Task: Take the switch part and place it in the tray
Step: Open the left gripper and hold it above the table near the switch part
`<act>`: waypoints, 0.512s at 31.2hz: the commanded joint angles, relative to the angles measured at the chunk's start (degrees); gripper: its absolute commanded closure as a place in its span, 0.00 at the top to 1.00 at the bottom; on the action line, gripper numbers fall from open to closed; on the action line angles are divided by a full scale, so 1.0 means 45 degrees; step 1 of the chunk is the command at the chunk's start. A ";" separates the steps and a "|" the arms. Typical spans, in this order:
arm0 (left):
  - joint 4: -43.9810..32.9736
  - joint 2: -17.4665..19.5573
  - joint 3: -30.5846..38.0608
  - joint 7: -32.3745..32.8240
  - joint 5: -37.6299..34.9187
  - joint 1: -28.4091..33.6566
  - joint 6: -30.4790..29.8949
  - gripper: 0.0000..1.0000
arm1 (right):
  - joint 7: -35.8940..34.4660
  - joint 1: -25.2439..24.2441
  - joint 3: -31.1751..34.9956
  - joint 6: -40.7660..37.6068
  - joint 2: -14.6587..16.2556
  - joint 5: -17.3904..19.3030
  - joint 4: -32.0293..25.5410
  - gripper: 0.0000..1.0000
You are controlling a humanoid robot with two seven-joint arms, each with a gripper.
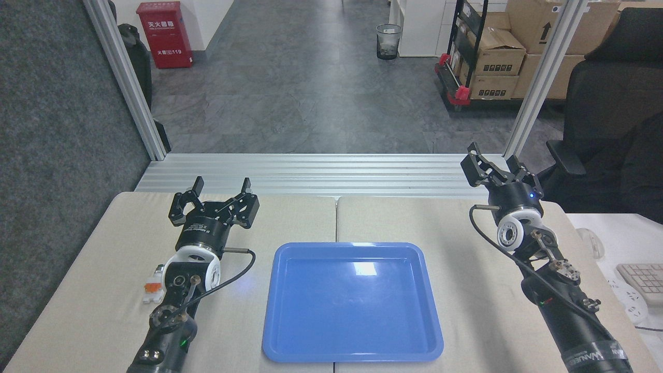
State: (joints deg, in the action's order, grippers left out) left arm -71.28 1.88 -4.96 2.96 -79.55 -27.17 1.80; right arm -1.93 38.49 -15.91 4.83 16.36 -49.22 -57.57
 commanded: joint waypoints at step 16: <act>0.0099 0.1008 -0.0285 -0.0619 0.0022 0.0060 -0.0029 1.00 | 0.0000 0.0002 0.0000 0.0001 -0.0002 0.0000 0.0000 0.99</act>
State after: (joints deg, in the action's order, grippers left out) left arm -70.98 3.80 -5.75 0.39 -79.46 -27.21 1.89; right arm -1.93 38.49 -15.91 4.83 16.36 -49.22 -57.57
